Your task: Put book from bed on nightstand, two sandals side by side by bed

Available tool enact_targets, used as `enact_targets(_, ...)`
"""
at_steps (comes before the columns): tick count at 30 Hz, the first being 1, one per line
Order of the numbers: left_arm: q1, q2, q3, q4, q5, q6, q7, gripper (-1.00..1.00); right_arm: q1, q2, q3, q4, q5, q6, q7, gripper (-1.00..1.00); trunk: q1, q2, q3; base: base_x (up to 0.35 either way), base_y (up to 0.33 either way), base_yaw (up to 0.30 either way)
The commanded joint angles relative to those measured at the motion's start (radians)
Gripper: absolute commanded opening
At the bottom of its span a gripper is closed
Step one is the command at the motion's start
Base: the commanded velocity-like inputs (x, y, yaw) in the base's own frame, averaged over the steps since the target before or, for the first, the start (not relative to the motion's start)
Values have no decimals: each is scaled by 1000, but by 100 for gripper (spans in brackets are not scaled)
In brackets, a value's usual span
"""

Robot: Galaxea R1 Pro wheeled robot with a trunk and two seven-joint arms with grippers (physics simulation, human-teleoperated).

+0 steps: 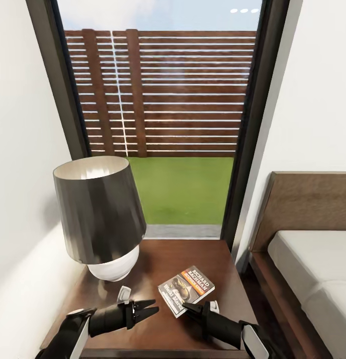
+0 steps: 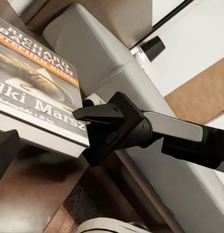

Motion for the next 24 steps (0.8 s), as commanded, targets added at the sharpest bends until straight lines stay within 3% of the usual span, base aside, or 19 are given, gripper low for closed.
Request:
enact_targets(1, 0, 0, 0, 0, 2, 11, -3, 100, 0, 1, -6, 0, 6, 4, 4, -100, 0, 0, -1, 0, 0, 0)
enact_targets(24, 0, 0, 1, 0, 2, 11, -3, 100, 0, 0, -6, 0, 6, 4, 4, -100, 1, -1, -13, 0, 0, 0)
